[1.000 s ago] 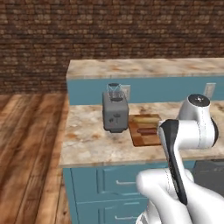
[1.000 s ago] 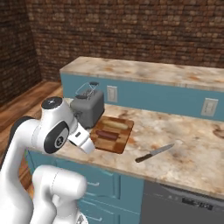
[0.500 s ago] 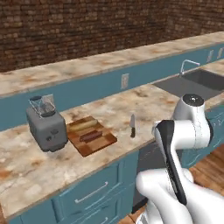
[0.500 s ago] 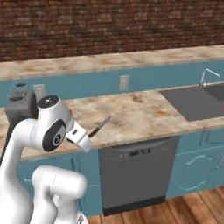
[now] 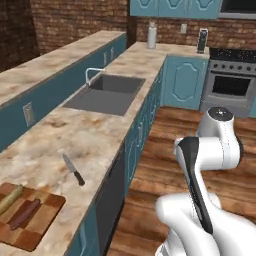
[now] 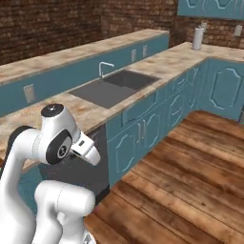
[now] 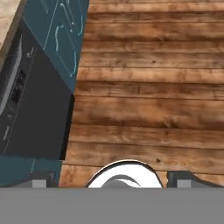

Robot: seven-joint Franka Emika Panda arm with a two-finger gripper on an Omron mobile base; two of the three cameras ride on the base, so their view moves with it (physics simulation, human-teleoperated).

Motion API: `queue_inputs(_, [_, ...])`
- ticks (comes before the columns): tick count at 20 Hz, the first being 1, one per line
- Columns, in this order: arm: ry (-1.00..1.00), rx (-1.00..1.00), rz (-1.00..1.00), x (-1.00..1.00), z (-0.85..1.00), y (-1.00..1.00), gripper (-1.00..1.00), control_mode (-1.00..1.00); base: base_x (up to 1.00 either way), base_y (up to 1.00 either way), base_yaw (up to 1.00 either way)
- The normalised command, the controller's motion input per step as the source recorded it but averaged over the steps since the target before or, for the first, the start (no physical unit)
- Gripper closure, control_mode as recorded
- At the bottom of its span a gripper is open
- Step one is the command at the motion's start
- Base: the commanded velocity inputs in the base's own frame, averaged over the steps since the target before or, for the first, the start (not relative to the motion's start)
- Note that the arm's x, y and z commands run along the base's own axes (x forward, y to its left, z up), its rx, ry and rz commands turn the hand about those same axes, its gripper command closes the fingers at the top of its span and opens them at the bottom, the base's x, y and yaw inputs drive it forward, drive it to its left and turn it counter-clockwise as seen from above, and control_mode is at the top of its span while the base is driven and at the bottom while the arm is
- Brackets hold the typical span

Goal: Retrieve the sausage and cheese from the fridge and place them on the cutting board on the counter.

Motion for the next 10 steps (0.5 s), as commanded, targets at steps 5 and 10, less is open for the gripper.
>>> queue_inputs(5, [0.00, 0.00, 0.00, 0.00, 0.00, 0.00, -1.00, 1.00, 0.00, 0.00, -1.00])
queue_inputs(10, [0.00, 0.00, 0.00, 0.00, 0.00, 0.00, -1.00, 1.00, 0.04, 0.02, -0.96])
